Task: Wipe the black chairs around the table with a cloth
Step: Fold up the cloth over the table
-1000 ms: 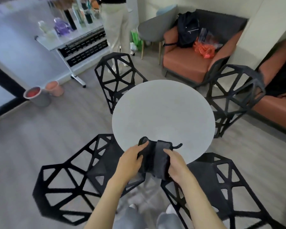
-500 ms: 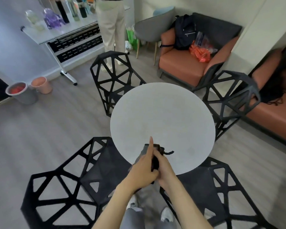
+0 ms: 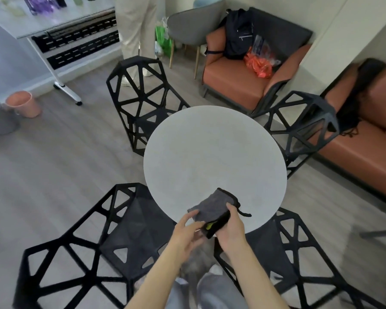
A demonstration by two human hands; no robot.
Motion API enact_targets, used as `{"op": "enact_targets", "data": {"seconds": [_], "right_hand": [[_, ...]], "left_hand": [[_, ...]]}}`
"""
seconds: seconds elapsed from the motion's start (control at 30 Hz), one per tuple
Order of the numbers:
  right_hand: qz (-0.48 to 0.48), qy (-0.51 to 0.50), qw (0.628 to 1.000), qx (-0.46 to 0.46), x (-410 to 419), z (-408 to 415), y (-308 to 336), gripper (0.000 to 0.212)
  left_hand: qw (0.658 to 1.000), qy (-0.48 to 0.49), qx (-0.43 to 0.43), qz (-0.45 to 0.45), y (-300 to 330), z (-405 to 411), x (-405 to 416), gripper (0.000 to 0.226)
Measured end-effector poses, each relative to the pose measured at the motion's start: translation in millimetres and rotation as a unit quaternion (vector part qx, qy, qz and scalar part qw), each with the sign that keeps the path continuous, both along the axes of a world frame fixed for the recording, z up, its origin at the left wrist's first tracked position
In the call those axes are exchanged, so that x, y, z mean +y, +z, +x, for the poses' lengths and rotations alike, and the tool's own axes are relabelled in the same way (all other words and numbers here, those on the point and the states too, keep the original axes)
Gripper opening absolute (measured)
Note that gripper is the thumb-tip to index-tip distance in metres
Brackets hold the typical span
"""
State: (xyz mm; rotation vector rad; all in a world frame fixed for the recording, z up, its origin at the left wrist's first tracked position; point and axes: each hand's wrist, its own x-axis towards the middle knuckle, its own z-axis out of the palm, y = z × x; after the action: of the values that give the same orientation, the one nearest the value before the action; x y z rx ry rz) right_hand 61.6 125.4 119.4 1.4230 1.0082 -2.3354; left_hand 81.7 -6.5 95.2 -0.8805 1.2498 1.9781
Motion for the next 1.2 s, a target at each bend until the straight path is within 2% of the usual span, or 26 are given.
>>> {"op": "enact_targets", "data": {"seconds": [0.17, 0.27, 0.4, 0.53, 0.63, 0.73, 0.8, 0.87, 0.97, 1.03, 1.1, 1.17, 1.2], "right_hand": [[0.19, 0.082, 0.975, -0.081, 24.0, -10.7, -17.6, 0.007], [0.164, 0.044, 0.983, -0.076, 43.6, -25.5, -21.9, 0.011], [0.16, 0.031, 0.986, 0.018, 61.3, -50.5, -17.4, 0.02], [0.195, 0.084, 0.974, 0.08, 67.7, -52.2, -21.9, 0.024], [0.201, 0.119, 0.972, 0.034, 73.0, -38.6, -58.6, 0.037], [0.203, 0.213, 0.954, -0.06, 78.5, -14.3, -98.0, 0.04], [0.279, 0.296, 0.911, -0.076, 82.5, 1.0, -113.4, 0.037], [0.371, 0.346, 0.861, -0.042, 85.0, 9.5, -116.5, 0.038], [0.494, 0.442, 0.748, 0.016, 85.0, 11.2, -120.8, 0.06], [0.503, 0.53, 0.683, 0.021, 81.9, 10.9, -127.3, 0.074], [0.45, 0.606, 0.656, 0.011, 77.9, 10.2, -129.7, 0.082], [0.418, 0.652, 0.632, -0.002, 75.2, 10.7, -131.9, 0.088], [0.424, 0.657, 0.623, -0.002, 73.3, 12.1, -132.3, 0.09]], "left_hand": [[0.996, -0.035, -0.003, -0.085, -9.1, -24.4, 16.6, 0.029], [0.992, -0.05, 0.034, -0.115, -4.5, -52.2, 22.3, 0.032], [0.983, -0.065, 0.13, -0.114, 12.4, -84.6, 25.5, 0.042], [0.981, -0.063, 0.129, -0.129, -4.6, -93.5, 20.1, 0.047], [0.986, -0.068, 0.066, -0.138, -39.4, -85.5, 18.8, 0.049], [0.965, -0.122, 0.051, -0.228, -77.1, -65.7, 14.5, 0.049], [0.929, -0.184, 0.067, -0.313, -91.3, -54.3, 7.8, 0.046], [0.887, -0.241, 0.106, -0.379, -97.7, -49.4, 2.4, 0.039], [0.802, -0.331, 0.214, -0.45, -99.1, -50.5, 3.3, 0.036], [0.741, -0.398, 0.275, -0.465, -99.7, -54.0, 9.1, 0.047], [0.666, -0.51, 0.296, -0.457, -101.6, -58.0, 16.9, 0.058], [0.584, -0.616, 0.273, -0.452, -108.1, -58.7, 20.4, 0.061], [0.556, -0.644, 0.264, -0.454, -109.4, -56.7, 20.1, 0.062]]}}
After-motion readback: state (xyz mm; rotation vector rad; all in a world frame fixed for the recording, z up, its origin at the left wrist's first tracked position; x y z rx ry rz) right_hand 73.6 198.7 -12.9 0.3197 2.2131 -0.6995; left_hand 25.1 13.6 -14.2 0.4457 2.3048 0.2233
